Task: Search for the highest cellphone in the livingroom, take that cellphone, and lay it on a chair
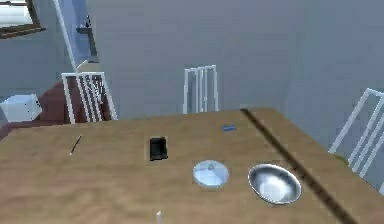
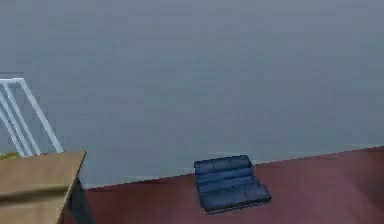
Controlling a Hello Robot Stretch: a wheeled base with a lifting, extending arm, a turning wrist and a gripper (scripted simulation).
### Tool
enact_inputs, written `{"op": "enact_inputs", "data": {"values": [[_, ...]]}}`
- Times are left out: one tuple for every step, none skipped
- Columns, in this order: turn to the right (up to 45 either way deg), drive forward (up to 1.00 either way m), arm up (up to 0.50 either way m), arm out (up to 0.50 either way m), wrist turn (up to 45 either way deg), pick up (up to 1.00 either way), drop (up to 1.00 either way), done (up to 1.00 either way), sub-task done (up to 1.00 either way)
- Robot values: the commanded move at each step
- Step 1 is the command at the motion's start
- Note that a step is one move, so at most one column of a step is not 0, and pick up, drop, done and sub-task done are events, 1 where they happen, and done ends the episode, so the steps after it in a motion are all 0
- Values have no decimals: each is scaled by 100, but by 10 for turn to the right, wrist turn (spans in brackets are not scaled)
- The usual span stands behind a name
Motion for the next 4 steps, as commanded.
{"op": "enact_inputs", "data": {"values": [[-450,0,0,0,0,0,0,0,0],[-450,0,0,0,0,0,0,0,0],[-90,0,0,0,0,0,0,0,0],[0,0,50,0,0,0,0,0,0]]}}
